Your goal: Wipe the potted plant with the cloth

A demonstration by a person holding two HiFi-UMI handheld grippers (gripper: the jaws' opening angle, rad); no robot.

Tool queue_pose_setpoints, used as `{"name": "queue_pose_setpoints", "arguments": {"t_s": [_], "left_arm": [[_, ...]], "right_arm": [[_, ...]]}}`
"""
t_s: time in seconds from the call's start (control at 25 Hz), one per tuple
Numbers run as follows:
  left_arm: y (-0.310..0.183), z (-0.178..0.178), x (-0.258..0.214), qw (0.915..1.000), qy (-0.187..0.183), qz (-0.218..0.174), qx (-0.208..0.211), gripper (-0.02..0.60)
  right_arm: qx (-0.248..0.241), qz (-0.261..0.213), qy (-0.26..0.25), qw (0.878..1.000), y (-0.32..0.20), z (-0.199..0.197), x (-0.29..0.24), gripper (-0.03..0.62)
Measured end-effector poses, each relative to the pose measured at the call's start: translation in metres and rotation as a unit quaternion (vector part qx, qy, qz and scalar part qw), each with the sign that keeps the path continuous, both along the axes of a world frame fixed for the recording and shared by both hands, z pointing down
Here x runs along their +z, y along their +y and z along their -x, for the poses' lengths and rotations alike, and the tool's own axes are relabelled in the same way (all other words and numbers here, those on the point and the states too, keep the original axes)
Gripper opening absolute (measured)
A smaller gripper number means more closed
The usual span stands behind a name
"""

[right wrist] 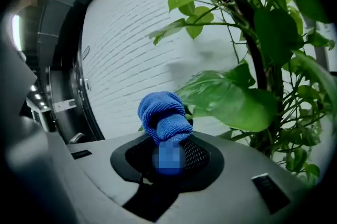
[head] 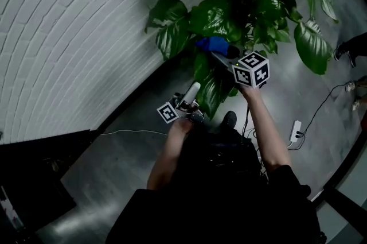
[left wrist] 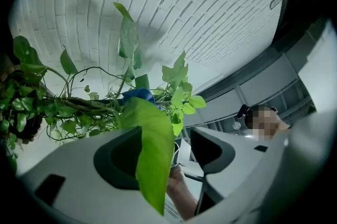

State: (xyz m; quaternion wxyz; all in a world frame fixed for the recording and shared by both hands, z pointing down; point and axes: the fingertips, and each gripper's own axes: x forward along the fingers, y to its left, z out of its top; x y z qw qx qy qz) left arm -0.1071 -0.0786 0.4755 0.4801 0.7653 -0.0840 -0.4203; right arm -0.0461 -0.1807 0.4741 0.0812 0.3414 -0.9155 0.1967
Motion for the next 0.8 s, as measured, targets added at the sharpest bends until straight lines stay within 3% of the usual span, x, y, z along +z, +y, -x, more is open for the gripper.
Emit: {"name": "queue_pose_setpoints", "arguments": {"t_s": [0.32, 0.68, 0.8], "left_arm": [[0.001, 0.003, -0.006, 1.0, 0.004, -0.003, -0.002, 0.301], [-0.003, 0.008, -0.007, 0.9999, 0.002, -0.007, -0.011, 0.311], [-0.003, 0.008, -0.01, 0.9999, 0.003, -0.011, -0.006, 0.313]], "right_arm": [[-0.083, 0.026, -0.005, 0.996, 0.059, 0.035, 0.015, 0.121], [-0.169, 0.034, 0.042, 0.984, 0.134, 0.047, 0.022, 0.121], [-0.148, 0.022, 0.026, 0.988, 0.13, 0.037, 0.004, 0.12]]}}
